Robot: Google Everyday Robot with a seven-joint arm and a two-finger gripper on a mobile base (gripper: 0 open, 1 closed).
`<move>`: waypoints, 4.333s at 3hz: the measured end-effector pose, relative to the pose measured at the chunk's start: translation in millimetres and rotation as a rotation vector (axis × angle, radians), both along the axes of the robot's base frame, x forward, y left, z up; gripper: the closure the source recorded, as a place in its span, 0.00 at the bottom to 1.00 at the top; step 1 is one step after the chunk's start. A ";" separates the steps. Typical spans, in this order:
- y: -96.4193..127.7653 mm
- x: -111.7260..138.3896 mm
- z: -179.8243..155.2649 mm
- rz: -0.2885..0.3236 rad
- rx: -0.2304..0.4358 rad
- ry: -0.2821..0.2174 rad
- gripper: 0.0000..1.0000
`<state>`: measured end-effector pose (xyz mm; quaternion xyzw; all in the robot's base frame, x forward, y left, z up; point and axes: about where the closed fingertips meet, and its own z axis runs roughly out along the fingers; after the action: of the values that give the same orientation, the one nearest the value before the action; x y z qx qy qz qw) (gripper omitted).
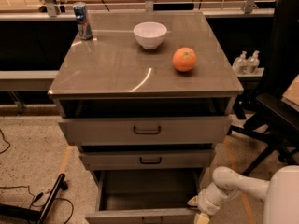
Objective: Close bottom drawer
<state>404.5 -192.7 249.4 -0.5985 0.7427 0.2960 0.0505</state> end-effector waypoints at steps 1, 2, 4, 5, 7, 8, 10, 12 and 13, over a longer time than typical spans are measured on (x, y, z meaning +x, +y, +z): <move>-2.8 -13.6 -10.2 0.001 0.082 0.026 0.39; -4.7 -23.3 -5.8 -0.002 0.177 0.019 0.62; -4.4 -34.2 -7.7 -0.014 0.182 -0.029 1.00; 6.8 -22.4 -29.1 -0.080 0.129 -0.095 1.00; 11.5 -21.2 -47.2 -0.062 0.178 -0.102 1.00; 16.3 -20.1 -69.7 -0.037 0.208 -0.122 1.00; 16.5 -1.7 -84.7 -0.047 0.230 -0.173 1.00; 17.6 34.8 -72.2 -0.074 0.267 -0.255 1.00; 17.5 58.2 -81.5 -0.093 0.283 -0.276 1.00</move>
Offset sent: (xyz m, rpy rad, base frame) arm -0.0320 -0.0127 0.0051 0.2968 -0.0022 -0.0100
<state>462.7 -175.2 168.0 -0.5856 0.7065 0.3097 0.2490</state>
